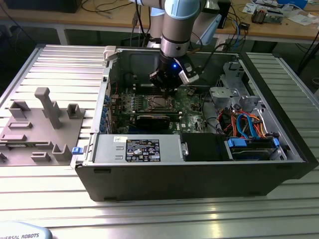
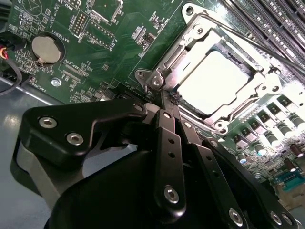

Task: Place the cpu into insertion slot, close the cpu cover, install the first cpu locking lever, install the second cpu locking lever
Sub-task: 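Install the first cpu locking lever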

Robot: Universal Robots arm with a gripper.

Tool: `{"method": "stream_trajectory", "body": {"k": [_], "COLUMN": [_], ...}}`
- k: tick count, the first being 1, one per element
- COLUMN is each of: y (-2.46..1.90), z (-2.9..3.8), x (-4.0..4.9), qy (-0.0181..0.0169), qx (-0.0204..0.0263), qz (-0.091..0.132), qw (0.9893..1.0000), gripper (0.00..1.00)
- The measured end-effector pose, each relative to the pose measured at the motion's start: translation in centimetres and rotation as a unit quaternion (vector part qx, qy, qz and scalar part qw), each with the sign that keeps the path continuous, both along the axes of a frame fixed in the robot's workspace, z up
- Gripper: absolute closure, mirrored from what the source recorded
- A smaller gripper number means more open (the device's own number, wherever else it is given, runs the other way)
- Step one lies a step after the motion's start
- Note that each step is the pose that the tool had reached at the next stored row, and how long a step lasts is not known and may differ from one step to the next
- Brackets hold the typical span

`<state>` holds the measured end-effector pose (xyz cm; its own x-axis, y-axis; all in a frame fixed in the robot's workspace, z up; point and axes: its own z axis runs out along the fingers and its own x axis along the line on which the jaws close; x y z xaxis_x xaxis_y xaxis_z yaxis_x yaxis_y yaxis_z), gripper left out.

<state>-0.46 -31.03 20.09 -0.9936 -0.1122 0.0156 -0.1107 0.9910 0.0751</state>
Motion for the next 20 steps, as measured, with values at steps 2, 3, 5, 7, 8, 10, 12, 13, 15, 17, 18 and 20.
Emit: {"method": "stream_trajectory", "body": {"k": [2,3,5,7,8,10,12,13,15,17,18,20], "y": [0.21,0.27,0.36,0.39,0.39,0.41,0.39,0.39,0.03,-0.58,-0.88,-1.52], "z": [-0.04,-0.03,-0.01,-0.02,0.0,0.23,0.5,0.59,0.67,0.66,0.66,0.67], "x": [0.01,0.02,0.01,0.01,0.0,0.0,0.0,0.0,0.0,0.0,0.0,0.0], "qy": [-0.0003,-0.0003,-0.0001,-0.0001,-0.0001,-0.0002,0.0,-0.0001,-0.0001,0.0,-0.0001,0.0], "qx": [0.001,0.0009,0.0008,0.0019,0.0022,0.0032,0.0029,0.0032,0.0039,0.004,0.004,0.0039], "qz": [0.0,0.0,0.0,0.001,0.001,0.001,0.001,0.001,0.001,0.001,0.001,0.001], "qw": [1.0,1.0,1.0,1.0,1.0,1.0,1.0,1.0,1.0,1.0,1.0,1.0], "gripper": [0.89,0.89,0.89,0.89,0.89,0.89,0.89,0.89,0.89,0.89,0.89,0.89]}}
